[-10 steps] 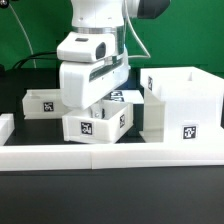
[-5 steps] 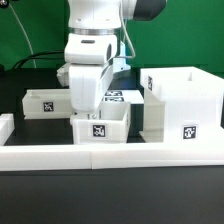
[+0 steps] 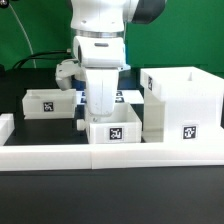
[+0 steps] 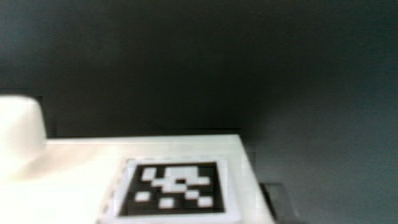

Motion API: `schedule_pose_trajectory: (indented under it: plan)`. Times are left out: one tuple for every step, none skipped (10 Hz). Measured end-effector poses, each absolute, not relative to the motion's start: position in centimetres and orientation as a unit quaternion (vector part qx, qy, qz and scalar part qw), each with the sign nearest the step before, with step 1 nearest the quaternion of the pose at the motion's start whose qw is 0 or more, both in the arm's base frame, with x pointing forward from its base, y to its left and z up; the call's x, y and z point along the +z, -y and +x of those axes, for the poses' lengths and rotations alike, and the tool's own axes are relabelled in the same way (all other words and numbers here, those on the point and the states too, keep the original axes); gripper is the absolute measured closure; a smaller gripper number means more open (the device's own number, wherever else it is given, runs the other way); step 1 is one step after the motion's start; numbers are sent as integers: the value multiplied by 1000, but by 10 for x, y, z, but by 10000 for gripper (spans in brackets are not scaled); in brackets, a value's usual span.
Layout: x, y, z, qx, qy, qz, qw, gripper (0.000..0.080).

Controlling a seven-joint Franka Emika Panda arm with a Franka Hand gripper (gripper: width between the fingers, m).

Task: Assemble drawer

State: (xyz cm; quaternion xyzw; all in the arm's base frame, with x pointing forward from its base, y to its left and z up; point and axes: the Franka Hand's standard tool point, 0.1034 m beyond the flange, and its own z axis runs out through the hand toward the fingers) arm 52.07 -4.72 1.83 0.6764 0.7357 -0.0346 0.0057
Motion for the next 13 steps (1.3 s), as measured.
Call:
schedule_pose_trajectory:
  plan:
    - [18,47,521,-35,-736,677,6,758]
    - [18,47,521,-34,-735,677,6,758]
    - [17,47,523,-30,-735,678,10,758]
    - [16,45,526,-29,-735,677,11,758]
    - [17,45,528,-25,-735,677,16,758]
    - [17,45,529,-25,-735,677,15,758]
    - [19,44,534,-16,-736,677,25,758]
    - [19,44,534,-13,-736,677,28,758]
    - [19,45,534,-13,-735,677,28,757]
    - [19,45,535,-4,-735,677,37,757]
    - [18,46,534,-4,-734,678,37,757]
    - [18,45,534,-5,-731,681,36,757]
    - [18,40,536,-6,-726,686,33,757]
